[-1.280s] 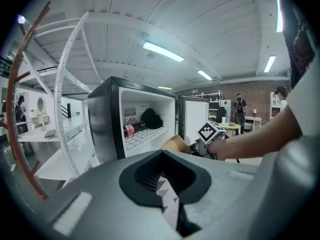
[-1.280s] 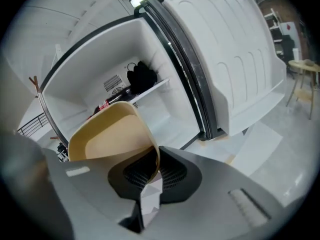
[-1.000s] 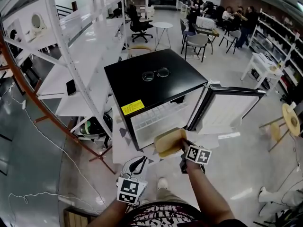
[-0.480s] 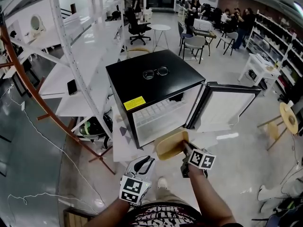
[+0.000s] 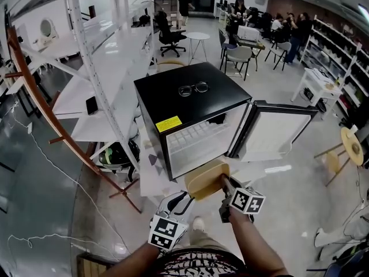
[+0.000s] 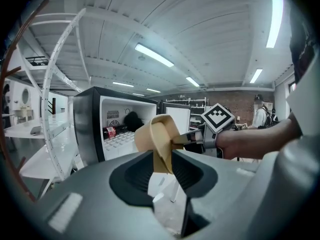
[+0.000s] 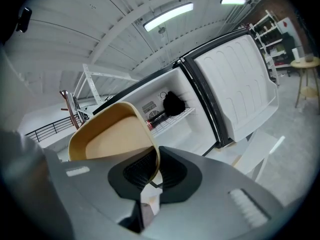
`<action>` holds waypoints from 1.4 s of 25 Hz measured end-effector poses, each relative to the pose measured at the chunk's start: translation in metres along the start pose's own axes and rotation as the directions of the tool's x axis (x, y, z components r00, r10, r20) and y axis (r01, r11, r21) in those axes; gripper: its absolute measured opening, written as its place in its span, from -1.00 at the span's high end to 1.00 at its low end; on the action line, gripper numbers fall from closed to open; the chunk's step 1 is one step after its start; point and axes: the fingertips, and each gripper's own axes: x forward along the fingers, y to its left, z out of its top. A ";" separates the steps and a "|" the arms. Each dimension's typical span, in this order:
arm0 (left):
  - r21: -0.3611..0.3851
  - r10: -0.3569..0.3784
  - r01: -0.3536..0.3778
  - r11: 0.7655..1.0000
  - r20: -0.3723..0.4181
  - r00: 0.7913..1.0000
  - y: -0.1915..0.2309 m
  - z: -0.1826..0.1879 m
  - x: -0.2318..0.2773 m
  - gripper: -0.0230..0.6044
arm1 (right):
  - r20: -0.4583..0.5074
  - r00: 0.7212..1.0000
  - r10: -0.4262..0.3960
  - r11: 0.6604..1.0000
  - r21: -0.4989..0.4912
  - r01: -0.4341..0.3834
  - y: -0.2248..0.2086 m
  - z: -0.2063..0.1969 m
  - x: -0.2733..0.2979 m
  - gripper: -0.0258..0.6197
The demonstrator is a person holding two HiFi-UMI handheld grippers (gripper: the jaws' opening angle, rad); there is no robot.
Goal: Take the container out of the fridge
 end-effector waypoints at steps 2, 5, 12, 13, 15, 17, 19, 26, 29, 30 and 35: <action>0.001 0.009 -0.009 1.000 -0.005 1.000 0.001 -0.002 -0.002 0.56 | 0.003 1.000 0.023 1.000 0.013 -0.023 0.009 -0.001 -0.002 0.79; 0.011 0.031 -0.031 0.999 0.004 1.000 0.006 0.000 -0.005 0.56 | 0.015 0.999 0.048 0.999 0.026 -0.048 0.020 0.001 -0.006 0.79; 0.047 0.103 -0.104 0.993 0.021 0.994 0.022 0.005 -0.016 0.60 | 0.031 0.996 0.078 0.996 -0.055 -0.076 0.041 0.004 -0.024 0.76; 0.050 0.114 -0.115 0.992 0.027 0.993 0.025 0.007 -0.018 0.61 | 0.029 0.996 0.082 0.994 -0.080 -0.079 0.044 0.004 -0.027 0.75; 0.052 0.137 -0.139 0.989 0.040 0.990 0.032 0.010 -0.022 0.65 | 0.019 0.996 0.089 0.987 -0.136 -0.085 0.052 0.003 -0.031 0.74; 0.057 0.157 -0.160 0.985 0.055 0.986 0.038 0.014 -0.026 0.69 | 0.007 0.996 0.085 0.975 -0.207 -0.081 0.059 0.002 -0.035 0.72; 0.063 0.173 -0.177 0.982 0.070 0.982 0.043 0.018 -0.029 0.73 | 0.004 0.997 0.073 0.957 -0.283 -0.069 0.065 0.002 -0.039 0.72; 0.066 0.177 -0.186 0.980 0.123 0.976 0.047 0.031 -0.034 0.80 | 0.036 0.998 0.058 0.899 -0.435 -0.037 0.079 0.009 -0.052 0.69; 0.079 0.171 -0.183 0.980 0.146 0.974 0.045 0.038 -0.036 0.81 | 0.055 0.997 0.058 0.881 -0.472 -0.025 0.082 0.017 -0.058 0.69; 0.082 0.169 -0.183 0.980 0.152 0.974 0.044 0.040 -0.036 0.82 | 0.060 0.997 0.058 0.877 -0.480 -0.022 0.084 0.019 -0.059 0.68; 0.083 0.160 -0.176 0.981 0.171 0.972 0.043 0.048 -0.038 0.82 | 0.083 0.995 0.053 0.856 -0.517 -0.003 0.089 0.030 -0.067 0.68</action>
